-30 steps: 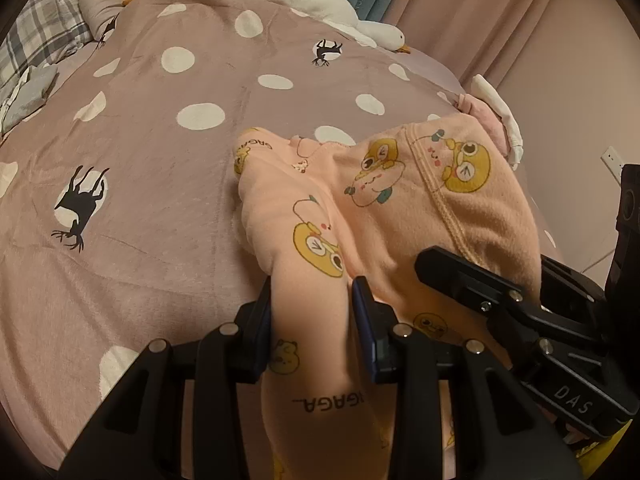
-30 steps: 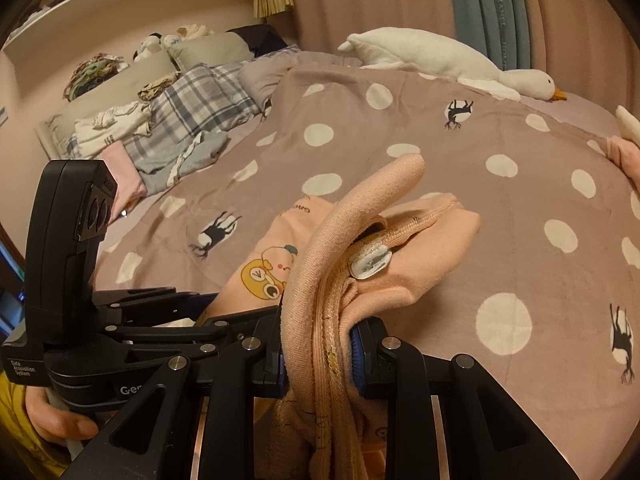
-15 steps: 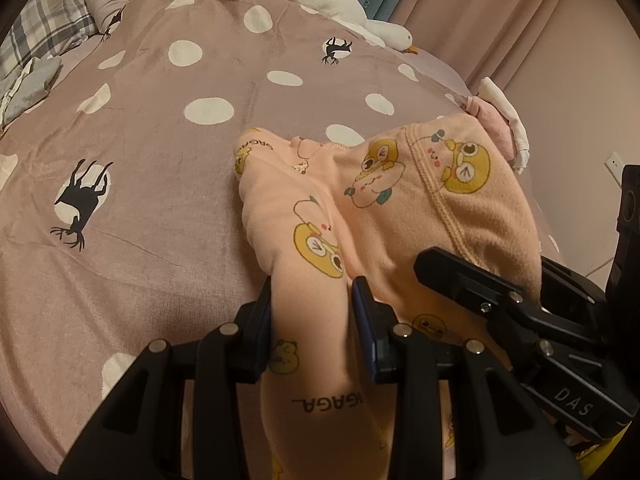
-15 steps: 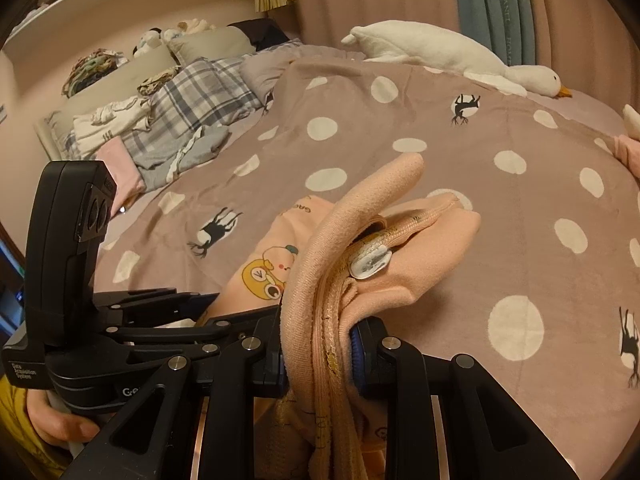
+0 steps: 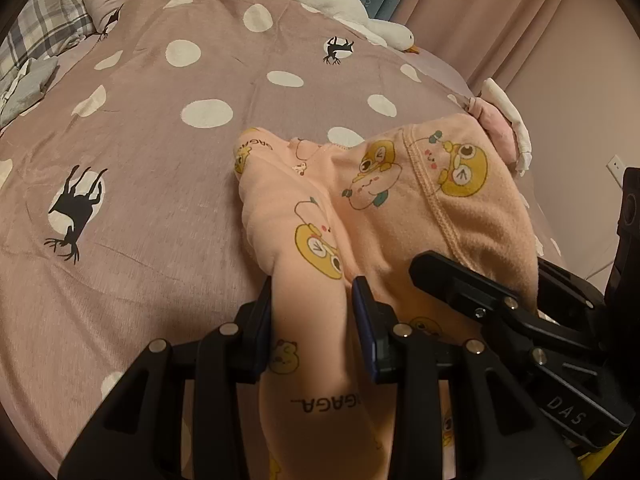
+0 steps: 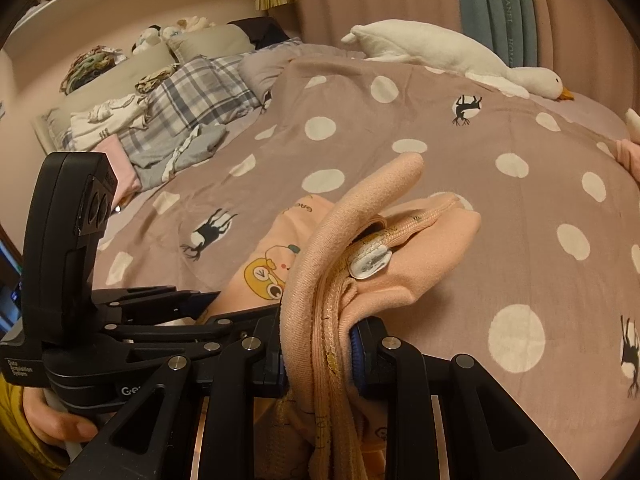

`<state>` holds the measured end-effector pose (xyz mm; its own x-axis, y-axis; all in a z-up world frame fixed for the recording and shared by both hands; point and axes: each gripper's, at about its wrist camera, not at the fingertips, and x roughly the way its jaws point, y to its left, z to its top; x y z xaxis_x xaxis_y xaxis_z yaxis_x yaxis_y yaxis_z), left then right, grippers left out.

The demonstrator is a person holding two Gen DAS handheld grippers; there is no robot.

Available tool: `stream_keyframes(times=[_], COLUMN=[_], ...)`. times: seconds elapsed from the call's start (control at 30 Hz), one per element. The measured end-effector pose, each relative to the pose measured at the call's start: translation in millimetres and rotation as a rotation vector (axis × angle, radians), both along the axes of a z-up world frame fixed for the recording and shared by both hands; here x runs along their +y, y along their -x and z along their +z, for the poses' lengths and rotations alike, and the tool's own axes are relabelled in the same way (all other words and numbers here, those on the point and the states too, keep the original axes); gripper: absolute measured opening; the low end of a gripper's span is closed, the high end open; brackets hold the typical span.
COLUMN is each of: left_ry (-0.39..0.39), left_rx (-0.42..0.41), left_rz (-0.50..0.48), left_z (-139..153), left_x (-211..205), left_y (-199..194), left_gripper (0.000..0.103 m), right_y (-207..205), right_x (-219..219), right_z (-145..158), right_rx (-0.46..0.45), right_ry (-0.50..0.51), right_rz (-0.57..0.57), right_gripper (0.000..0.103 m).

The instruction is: Fold small clothes

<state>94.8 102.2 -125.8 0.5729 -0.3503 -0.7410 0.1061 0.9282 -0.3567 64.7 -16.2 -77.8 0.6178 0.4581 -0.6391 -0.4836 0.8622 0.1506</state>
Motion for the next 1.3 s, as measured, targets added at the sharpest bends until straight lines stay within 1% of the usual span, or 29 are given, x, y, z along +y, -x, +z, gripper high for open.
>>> stream_keyframes(times=[1.0, 1.3], left_ry=[-0.016, -0.022], left_rx=[0.013, 0.011], left_rz=[-0.005, -0.006], left_z=[-1, -1], left_x=[-8, -12], left_y=[-14, -18], left_gripper=[0.034, 0.034], right_y=[-11, -16], right_x=[-5, -7], right_z=[-3, -5], right_rx=[0.01, 0.001], right_ry=[-0.019, -0.023], right_rz=[-0.012, -0.016], right_gripper=[0.026, 0.026])
